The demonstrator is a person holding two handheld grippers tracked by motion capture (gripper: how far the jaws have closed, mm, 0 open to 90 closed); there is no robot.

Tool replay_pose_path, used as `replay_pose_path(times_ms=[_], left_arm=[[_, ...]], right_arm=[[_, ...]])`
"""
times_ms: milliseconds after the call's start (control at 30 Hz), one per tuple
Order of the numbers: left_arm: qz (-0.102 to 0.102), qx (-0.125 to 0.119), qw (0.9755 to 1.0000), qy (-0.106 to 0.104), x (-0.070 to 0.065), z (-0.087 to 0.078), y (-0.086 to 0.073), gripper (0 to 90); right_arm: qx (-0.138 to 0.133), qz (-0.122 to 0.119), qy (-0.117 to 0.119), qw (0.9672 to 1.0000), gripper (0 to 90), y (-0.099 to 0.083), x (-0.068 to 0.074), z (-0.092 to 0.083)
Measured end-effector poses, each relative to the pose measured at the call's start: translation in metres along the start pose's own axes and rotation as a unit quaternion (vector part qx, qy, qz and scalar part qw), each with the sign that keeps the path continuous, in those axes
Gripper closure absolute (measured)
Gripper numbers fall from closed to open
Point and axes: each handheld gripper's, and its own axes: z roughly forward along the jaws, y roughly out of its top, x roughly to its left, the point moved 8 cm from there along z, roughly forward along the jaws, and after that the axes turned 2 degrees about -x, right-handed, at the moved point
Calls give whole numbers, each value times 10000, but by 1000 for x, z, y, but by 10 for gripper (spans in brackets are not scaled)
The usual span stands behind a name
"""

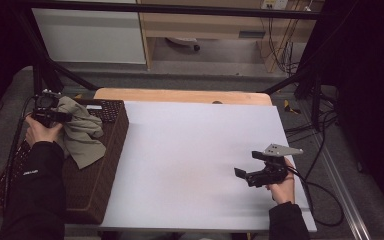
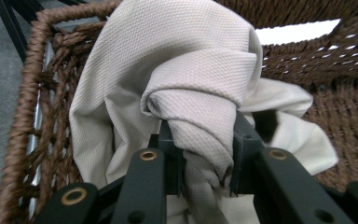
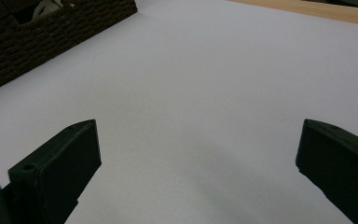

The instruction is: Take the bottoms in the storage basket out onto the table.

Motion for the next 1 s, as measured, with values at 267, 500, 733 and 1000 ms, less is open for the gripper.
replay_pose_path(times_ms=[267,500,733,1000], left_arm=[[14,-192,9998,-58,-2,-13,5,738],[-104,-175,9997,-150,-3,-11,1,732],[-384,89,9990,-226,-1,11,-11,355],[-556,115,9980,-263,3,21,-16,301]], right_arm=[[5,-5,12,10000,4,0,1,1],[3,-13,12,10000,4,-1,1,1],[13,-25,5,10000,4,-1,0,1],[45,-10,9,10000,4,-2,1,3]])
